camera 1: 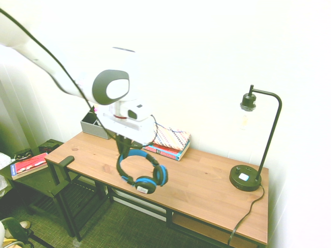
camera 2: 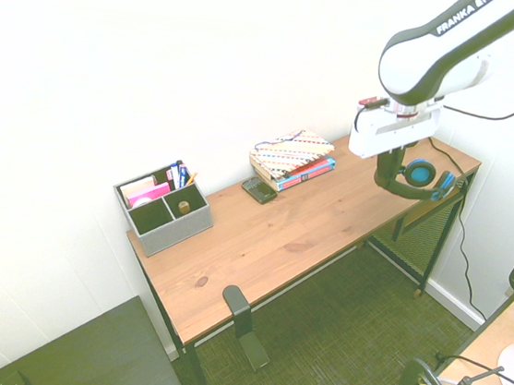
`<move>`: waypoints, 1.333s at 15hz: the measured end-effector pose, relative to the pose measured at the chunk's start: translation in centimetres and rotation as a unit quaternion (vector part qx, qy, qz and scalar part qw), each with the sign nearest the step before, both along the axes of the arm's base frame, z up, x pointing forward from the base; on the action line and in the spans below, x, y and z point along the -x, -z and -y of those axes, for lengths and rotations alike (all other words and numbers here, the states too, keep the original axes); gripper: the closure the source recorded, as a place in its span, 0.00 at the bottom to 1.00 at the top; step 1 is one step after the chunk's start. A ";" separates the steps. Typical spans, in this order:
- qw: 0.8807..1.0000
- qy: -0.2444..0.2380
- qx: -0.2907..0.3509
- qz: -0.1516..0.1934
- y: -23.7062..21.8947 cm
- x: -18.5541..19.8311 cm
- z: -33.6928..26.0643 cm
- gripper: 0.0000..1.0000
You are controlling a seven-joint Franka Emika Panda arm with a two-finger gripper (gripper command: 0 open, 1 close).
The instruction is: Hang the headphone
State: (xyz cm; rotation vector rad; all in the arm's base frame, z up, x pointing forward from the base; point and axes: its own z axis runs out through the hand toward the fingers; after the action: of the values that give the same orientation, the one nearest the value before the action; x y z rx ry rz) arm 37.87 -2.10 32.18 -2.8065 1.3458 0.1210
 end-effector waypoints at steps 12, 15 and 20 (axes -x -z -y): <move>0.997 -0.066 -0.019 0.040 9.2 9.0 -28.4 1.00; 0.997 -0.067 -0.016 0.045 12.8 9.4 -30.2 1.00; 0.996 -0.062 -0.004 0.063 16.2 6.7 -35.6 1.00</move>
State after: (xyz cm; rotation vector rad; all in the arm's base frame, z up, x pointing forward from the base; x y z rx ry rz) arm 31.21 33.51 15.95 -2.8365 1.1418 -0.0481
